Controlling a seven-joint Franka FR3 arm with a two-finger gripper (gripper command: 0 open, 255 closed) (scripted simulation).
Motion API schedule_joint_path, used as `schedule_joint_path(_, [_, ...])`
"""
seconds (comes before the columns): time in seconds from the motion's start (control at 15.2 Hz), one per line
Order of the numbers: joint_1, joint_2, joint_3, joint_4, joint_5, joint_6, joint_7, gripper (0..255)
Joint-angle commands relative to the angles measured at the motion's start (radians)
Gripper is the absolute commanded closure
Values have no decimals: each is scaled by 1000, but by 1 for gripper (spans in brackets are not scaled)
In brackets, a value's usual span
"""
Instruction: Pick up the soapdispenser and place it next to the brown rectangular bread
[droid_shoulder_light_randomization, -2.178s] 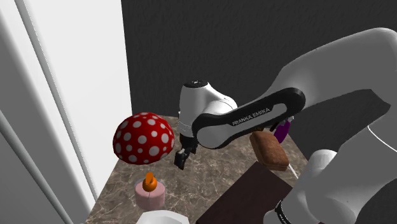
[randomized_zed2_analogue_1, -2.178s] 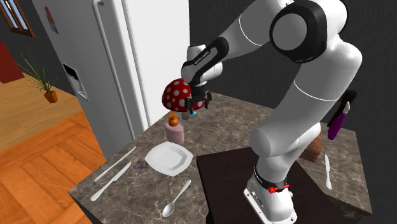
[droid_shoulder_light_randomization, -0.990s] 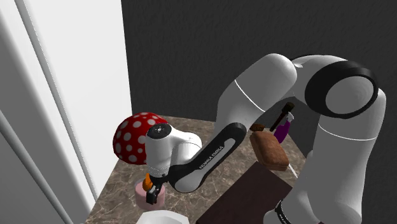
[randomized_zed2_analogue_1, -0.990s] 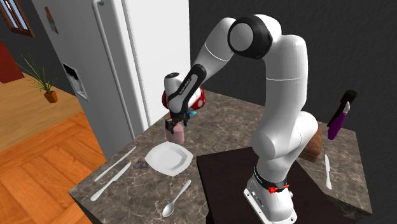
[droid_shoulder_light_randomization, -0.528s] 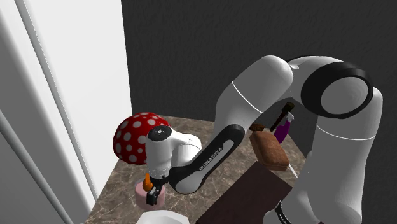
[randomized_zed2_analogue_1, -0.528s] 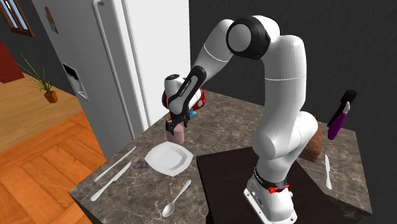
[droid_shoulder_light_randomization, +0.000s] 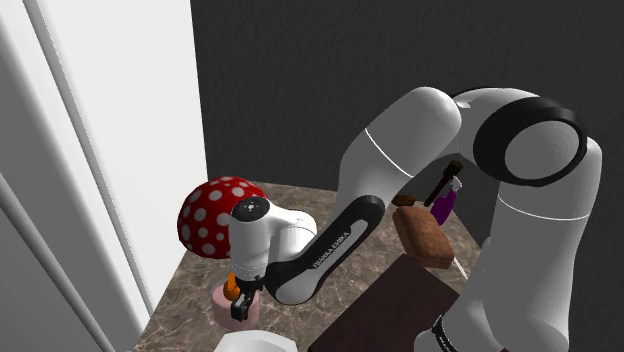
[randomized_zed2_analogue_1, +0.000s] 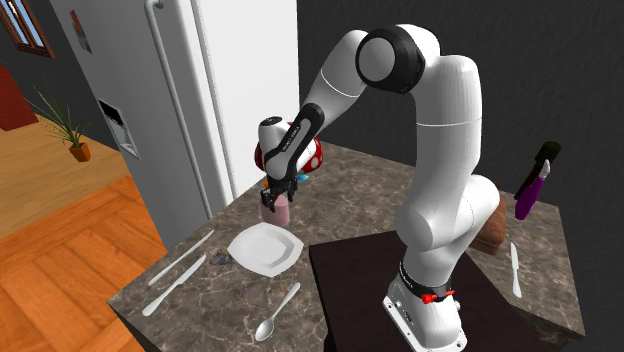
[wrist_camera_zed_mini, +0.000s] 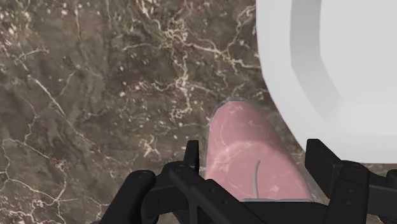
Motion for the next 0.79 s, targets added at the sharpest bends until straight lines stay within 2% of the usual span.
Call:
schedule_joint_path(0.0, [0, 2, -1, 0, 0, 1, 0, 255])
schedule_joint_path(0.13, [0, 1, 0, 0, 0, 1, 0, 255])
schedule_joint_path(0.73, [-28, -109, 40, -1, 82, -101, -60, 255])
